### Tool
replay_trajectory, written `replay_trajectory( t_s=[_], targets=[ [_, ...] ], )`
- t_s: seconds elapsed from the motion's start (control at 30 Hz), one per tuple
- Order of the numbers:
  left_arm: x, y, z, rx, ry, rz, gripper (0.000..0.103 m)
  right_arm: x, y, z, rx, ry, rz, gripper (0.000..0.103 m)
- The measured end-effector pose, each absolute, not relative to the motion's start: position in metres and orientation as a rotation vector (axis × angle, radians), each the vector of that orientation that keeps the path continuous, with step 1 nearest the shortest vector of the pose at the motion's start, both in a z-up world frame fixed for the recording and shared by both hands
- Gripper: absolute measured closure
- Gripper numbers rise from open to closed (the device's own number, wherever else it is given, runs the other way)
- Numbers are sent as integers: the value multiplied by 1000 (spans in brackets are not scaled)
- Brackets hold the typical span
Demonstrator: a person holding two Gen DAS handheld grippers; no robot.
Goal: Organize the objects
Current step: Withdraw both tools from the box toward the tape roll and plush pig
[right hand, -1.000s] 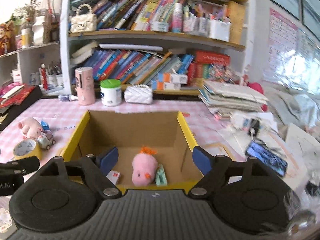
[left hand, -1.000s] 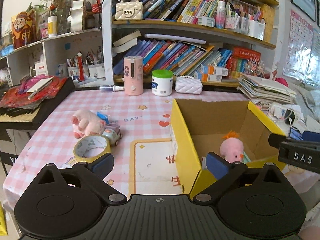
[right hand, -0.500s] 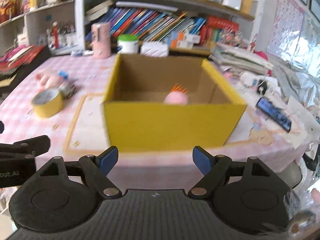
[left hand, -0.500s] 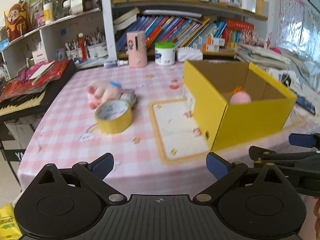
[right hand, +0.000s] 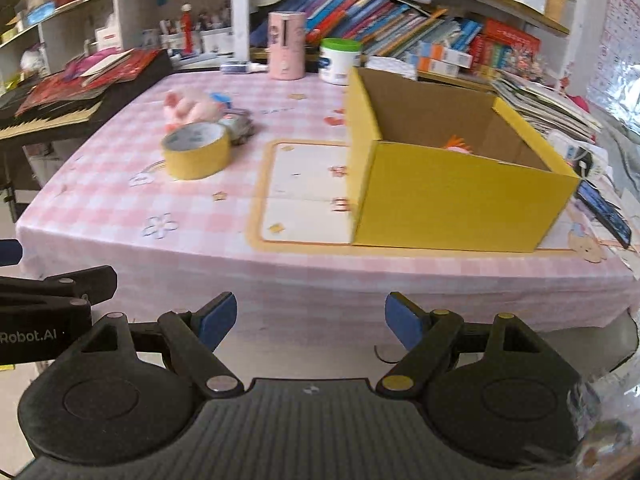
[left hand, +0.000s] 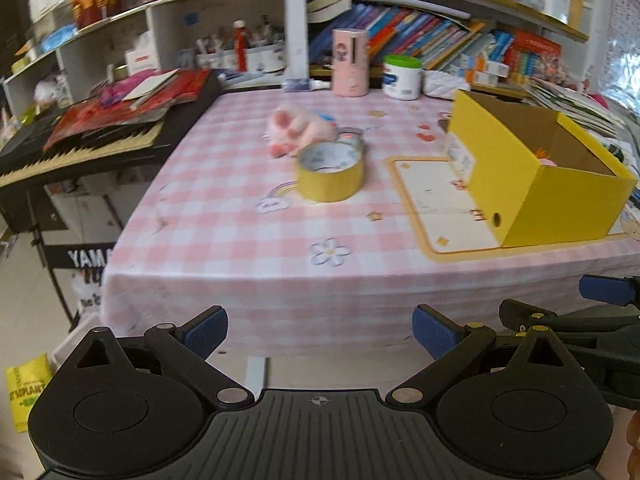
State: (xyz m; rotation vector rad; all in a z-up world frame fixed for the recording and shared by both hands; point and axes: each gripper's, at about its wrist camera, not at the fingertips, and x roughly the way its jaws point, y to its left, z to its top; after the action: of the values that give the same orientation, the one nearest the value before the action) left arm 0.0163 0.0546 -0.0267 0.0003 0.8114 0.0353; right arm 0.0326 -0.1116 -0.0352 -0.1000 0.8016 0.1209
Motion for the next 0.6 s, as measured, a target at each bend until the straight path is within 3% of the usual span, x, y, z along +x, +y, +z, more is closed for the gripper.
replay_trajectory(
  t_s=[0.6],
  targets=[
    [-8, 123, -22, -103, 786, 161, 3, 23, -39, -21, -181, 759, 267, 22]
  ],
)
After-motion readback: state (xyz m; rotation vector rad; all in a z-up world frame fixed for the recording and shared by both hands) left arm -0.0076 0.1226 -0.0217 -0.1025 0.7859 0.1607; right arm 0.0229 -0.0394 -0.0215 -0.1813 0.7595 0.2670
